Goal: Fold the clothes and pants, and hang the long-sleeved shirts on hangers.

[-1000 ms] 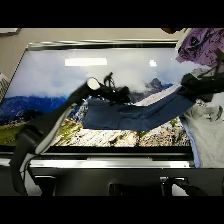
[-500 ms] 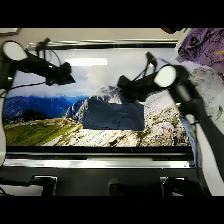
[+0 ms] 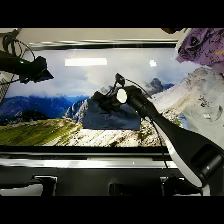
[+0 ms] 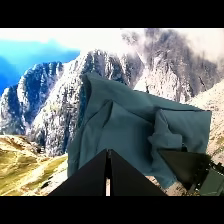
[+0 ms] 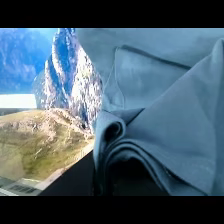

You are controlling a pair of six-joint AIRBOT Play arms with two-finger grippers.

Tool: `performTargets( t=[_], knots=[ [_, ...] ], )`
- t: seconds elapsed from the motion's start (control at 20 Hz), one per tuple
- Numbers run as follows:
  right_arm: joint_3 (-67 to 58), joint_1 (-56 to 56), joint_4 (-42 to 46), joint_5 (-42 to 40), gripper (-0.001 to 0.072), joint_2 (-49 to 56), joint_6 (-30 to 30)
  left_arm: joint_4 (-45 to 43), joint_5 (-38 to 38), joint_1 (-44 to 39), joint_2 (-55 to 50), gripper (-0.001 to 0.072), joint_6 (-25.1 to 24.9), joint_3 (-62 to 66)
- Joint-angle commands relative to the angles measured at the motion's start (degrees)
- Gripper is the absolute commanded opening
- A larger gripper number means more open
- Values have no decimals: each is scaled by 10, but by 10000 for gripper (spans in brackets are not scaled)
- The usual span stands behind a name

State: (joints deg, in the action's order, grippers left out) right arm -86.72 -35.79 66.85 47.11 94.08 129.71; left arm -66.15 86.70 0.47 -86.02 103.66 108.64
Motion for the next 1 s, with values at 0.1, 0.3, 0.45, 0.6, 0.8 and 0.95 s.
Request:
performTargets(
  t=[0.1, 0.3, 0.45, 0.6, 0.8, 0.95],
  knots=[
    [0, -5, -19, -48, 31, 29, 3, -2, 3, 5, 2, 17, -4, 0],
    [0, -5, -70, -81, 338, 33, -40, -2, 3, 5, 2, 17, -4, 0],
    [0, -4, -140, -68, 582, 25, -147, -2, 3, 5, 2, 17, -3, 0],
    [-1, 18, -141, -32, 588, -4, -161, -2, 3, 5, 2, 17, -3, 0],
    [0, 141, -141, 77, 670, -60, -237, -2, 3, 5, 2, 17, -3, 0],
    [1, 286, -142, 200, 674, -81, -323, -2, 3, 5, 2, 17, -4, 0]
  ],
)
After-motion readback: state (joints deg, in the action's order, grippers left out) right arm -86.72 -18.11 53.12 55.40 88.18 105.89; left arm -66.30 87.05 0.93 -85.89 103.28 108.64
